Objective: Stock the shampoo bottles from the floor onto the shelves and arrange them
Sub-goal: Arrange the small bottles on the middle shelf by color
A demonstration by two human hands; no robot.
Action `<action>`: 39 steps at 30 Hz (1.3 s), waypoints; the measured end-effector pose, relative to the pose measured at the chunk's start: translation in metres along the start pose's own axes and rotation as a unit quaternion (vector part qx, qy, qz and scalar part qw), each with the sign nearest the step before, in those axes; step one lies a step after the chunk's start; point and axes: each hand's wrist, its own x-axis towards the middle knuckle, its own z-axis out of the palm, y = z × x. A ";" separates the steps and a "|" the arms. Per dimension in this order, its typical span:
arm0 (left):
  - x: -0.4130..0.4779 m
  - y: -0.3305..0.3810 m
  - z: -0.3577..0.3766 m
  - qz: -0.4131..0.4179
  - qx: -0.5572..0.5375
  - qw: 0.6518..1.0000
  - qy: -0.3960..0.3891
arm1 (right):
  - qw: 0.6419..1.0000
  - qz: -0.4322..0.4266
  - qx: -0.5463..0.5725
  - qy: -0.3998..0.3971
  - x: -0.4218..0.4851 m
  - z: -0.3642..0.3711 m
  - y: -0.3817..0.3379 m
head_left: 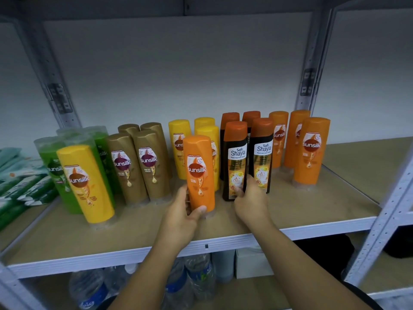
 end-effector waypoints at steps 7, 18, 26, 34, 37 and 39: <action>-0.001 0.002 0.002 -0.004 -0.003 1.000 -0.028 | 0.998 -0.033 -0.053 -0.001 -0.015 -0.011 0.010; -0.003 0.034 0.047 0.047 -0.031 0.997 -0.058 | 0.999 -0.013 0.028 0.023 -0.010 -0.064 0.029; 0.026 0.032 0.052 0.008 -0.142 0.990 0.001 | 0.999 0.003 0.053 0.011 0.013 -0.071 0.043; 0.045 0.014 0.060 -0.027 -0.179 0.983 -0.026 | 0.997 -0.008 0.073 -0.007 0.027 -0.064 0.047; 0.046 0.011 0.060 -0.014 -0.171 0.985 -0.023 | 0.998 -0.009 0.066 0.003 0.030 -0.062 0.047; 0.045 0.012 0.059 -0.010 -0.177 0.984 -0.022 | 0.998 -0.008 0.063 0.004 0.032 -0.060 0.047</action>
